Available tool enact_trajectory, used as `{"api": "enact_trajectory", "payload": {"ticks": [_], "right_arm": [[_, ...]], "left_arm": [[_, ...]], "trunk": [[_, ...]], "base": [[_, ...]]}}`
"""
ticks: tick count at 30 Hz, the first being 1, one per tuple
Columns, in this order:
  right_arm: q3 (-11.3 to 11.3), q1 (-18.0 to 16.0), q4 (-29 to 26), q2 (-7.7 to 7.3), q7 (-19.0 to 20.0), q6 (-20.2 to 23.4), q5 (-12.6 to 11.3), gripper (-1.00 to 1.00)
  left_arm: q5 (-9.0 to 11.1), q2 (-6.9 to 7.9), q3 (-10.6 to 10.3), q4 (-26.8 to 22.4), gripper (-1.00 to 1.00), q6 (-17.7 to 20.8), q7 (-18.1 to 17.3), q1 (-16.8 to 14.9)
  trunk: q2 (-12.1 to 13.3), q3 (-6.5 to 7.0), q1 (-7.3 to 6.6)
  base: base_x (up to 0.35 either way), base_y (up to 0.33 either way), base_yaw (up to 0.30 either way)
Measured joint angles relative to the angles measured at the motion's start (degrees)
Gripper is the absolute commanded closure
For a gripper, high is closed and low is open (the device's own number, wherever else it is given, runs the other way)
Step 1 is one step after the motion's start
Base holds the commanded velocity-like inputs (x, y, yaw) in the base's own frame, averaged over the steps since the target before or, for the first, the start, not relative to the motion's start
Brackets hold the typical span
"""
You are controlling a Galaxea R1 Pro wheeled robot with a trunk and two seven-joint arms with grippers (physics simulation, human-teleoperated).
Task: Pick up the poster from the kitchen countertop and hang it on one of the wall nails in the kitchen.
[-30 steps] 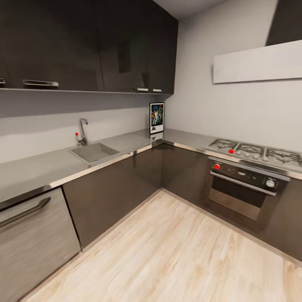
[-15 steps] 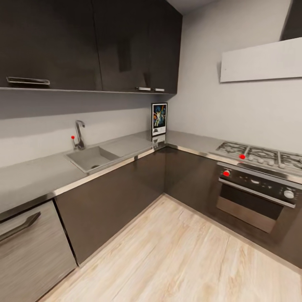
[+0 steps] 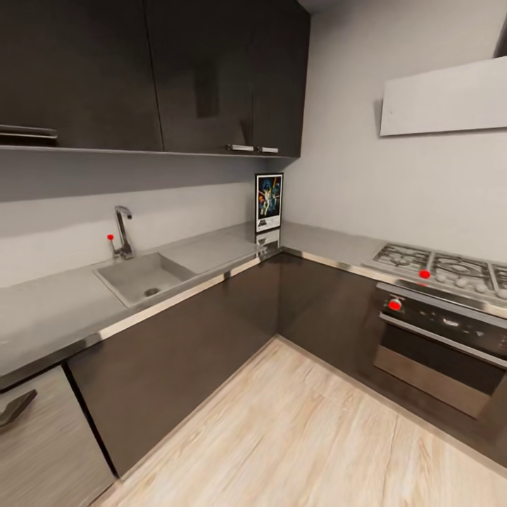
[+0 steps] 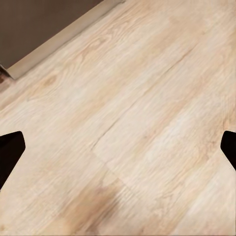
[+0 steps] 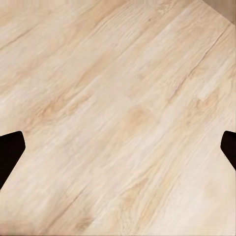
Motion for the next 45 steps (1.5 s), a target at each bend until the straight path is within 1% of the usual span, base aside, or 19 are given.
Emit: {"api": "enact_trajectory", "payload": {"ticks": [20,23,24,27,28,29,30,31,33,34,37,38,39,40,41,42,43,44,45], "right_arm": [[-0.03,0.00,0.07,0.00,0.00,0.00,0.00,-1.00],[-0.22,0.00,-0.20,-0.06,-0.09,-0.26,-0.05,-1.00],[-0.42,-0.01,-0.37,-0.49,-0.25,-4.19,-0.08,-1.00],[-0.49,0.00,-0.37,-0.76,-1.09,-6.90,-0.08,-1.00],[-0.51,0.00,-0.42,-0.84,-2.29,-7.60,-0.09,-1.00],[-0.51,0.00,-0.46,-0.87,-3.00,-7.89,-0.09,-1.00],[-0.53,-0.01,-0.57,-0.91,-4.38,-8.32,-0.09,-1.00],[-0.54,-0.01,-0.65,-0.98,-5.75,-8.88,-0.09,-1.00],[-0.55,-0.01,-0.74,-1.14,-7.04,-9.85,-0.09,-1.00],[-0.57,-0.01,-0.79,-1.30,-8.30,-11.31,-0.11,-1.00],[-0.58,0.03,-0.86,-1.49,-10.63,-14.05,-0.14,-1.00],[-0.59,0.06,-1.19,-1.60,-12.36,-15.79,-0.15,-1.00],[-0.58,0.10,-1.63,-1.67,-13.28,-16.61,-0.15,-1.00],[-0.55,0.36,-4.41,-1.80,-15.91,-18.33,-0.12,-1.00],[-0.55,0.83,-5.85,-1.82,-16.81,-18.74,-0.17,-1.00],[-0.57,2.35,-8.71,-1.88,-18.29,-19.29,-0.20,-1.00],[-0.59,3.36,-10.39,-1.89,-19.00,-19.49,-0.21,-1.00],[-0.57,5.41,-14.00,-1.90,-20.24,-19.86,-0.22,-1.00],[-0.56,8.43,-19.41,-1.87,-21.65,-20.10,-0.23,-1.00]], "left_arm": [[0.00,-0.01,-0.01,0.02,-1.00,0.02,0.00,0.00],[0.05,-0.05,-0.15,0.02,-1.00,-0.04,-0.05,0.00],[0.06,-0.23,-0.76,-0.49,-1.00,-0.14,-0.07,0.00],[0.07,-0.55,-1.11,-2.97,-1.00,-0.07,-0.09,0.00],[0.05,-1.23,-1.21,-5.93,-1.00,0.15,-0.12,-0.01],[0.03,-1.70,-1.23,-7.73,-1.00,0.27,-0.14,0.00],[-0.04,-2.82,-1.33,-11.16,-1.00,0.56,-0.18,-0.01],[-0.12,-4.10,-1.59,-14.87,-1.00,1.44,-0.20,-0.01],[-0.24,-5.44,-2.32,-18.88,-1.00,3.55,-0.22,0.00],[-0.45,-6.46,-3.87,-22.87,-1.00,6.76,-0.17,0.00],[-0.63,-7.52,-7.29,-29.64,-1.00,12.87,0.07,0.00],[-0.68,-7.82,-9.50,-34.00,-1.00,16.69,0.21,-0.01],[-0.71,-7.82,-10.52,-36.40,-1.00,18.61,0.27,0.00],[-0.74,-7.82,-12.36,-41.40,-1.00,22.80,0.39,-0.15],[-0.76,-7.82,-12.82,-43.02,-1.00,23.98,0.48,-0.40],[-0.78,-7.82,-13.44,-44.81,-1.00,25.89,0.86,-1.59],[-0.76,-7.83,-13.73,-45.53,-1.00,26.89,1.23,-2.65],[-0.69,-7.83,-14.39,-46.46,-1.00,29.01,2.36,-5.34],[-0.55,-7.83,-15.66,-47.25,-1.00,32.73,4.98,-10.41]], "trunk": [[0.00,0.00,0.00],[0.00,0.00,0.01],[0.00,0.00,0.03],[0.00,0.00,0.03],[0.00,0.01,0.03],[0.00,0.00,0.04],[0.00,0.01,0.04],[0.00,0.01,0.04],[0.00,0.00,0.04],[0.00,0.01,0.04],[0.01,0.00,0.04],[0.01,0.01,0.03],[0.01,0.01,0.03],[0.00,0.02,0.03],[0.01,0.01,0.03],[0.01,0.01,0.03],[0.01,0.00,0.03],[0.01,0.01,0.03],[0.01,0.00,0.03]], "base": [[0.334,0.000,0.000],[0.195,0.000,0.000],[0.046,0.000,0.000],[0.022,0.000,0.000],[0.012,0.000,0.000],[0.008,0.000,0.000],[0.005,0.000,0.000],[0.004,0.000,0.000],[0.003,0.000,0.000],[0.002,0.000,0.000],[0.001,0.000,0.000],[0.000,0.000,0.000],[0.000,0.000,0.000],[0.000,0.000,0.000],[0.000,0.000,0.000],[0.000,0.000,0.000],[0.000,0.000,0.000],[0.000,0.000,0.000],[0.000,0.000,0.000]]}}
